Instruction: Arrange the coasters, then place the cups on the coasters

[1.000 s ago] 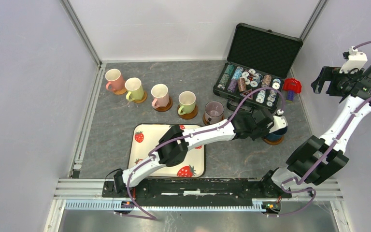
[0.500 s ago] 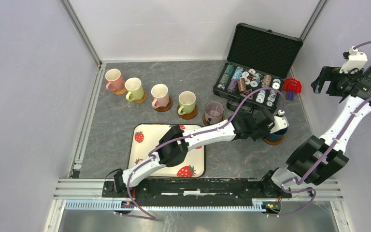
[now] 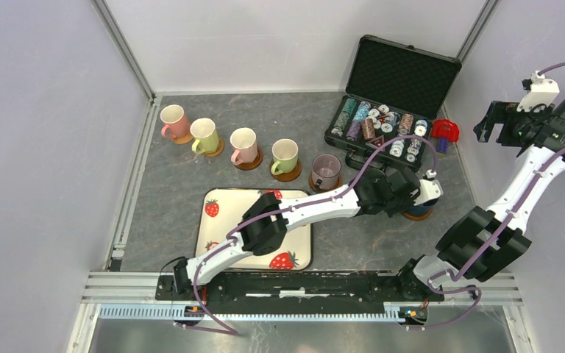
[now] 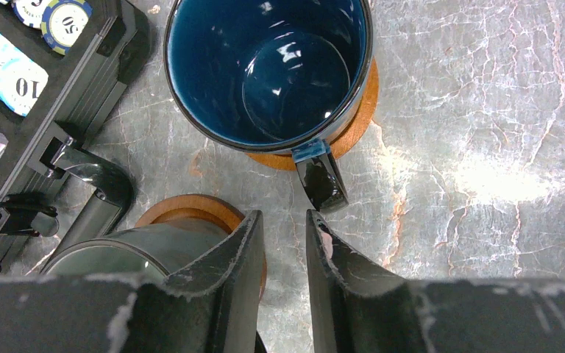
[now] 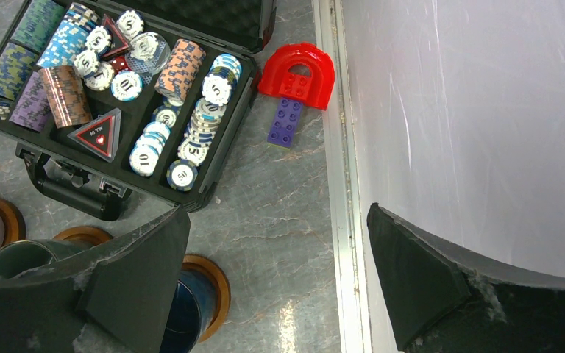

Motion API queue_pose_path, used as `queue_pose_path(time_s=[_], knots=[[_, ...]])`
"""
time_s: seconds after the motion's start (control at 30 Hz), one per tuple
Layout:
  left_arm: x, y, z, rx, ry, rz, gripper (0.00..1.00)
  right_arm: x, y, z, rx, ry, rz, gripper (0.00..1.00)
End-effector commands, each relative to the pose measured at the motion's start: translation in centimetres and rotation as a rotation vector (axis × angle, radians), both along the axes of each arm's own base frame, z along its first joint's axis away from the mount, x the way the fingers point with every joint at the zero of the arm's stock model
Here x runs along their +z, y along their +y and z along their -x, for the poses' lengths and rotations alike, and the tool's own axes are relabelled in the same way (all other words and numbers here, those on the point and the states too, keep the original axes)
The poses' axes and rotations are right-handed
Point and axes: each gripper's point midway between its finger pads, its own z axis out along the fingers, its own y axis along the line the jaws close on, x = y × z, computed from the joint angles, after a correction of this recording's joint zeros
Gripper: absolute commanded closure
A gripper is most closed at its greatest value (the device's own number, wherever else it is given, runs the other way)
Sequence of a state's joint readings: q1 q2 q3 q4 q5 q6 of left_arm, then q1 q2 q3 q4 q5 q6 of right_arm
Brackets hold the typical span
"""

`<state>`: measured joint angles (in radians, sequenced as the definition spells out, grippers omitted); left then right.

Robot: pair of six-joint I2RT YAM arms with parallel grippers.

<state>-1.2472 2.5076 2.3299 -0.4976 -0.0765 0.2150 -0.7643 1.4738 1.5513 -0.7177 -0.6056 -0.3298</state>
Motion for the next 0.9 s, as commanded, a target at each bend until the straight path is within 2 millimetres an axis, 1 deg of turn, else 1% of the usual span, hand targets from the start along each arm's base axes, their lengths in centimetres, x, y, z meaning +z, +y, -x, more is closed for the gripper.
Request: queue_pose_path(time_s=[0.0,0.57,0.77,0.87], knots=[[2.0,-1.9,1.1,-0.008,0.012,0.090,0.64,2.3,-0.2,0.1,0.002,-0.049,0.045,0.02],[2.1,-2.9,2.7,-0.034,0.027,0.116,0.58,2.4,-0.3,0.3,0.003,-0.044,0.054,0.02],[2.3,-3.5,3.3,-0.049,0.030,0.136,0.57,2.5,-0.4,0.5,0.003,-0.036,0.066,0.02],[2.5,-3.5,3.7,-0.058,0.049,0.141,0.60,2.4,-0.5,0.5,0.002,-0.034,0.067,0.02]])
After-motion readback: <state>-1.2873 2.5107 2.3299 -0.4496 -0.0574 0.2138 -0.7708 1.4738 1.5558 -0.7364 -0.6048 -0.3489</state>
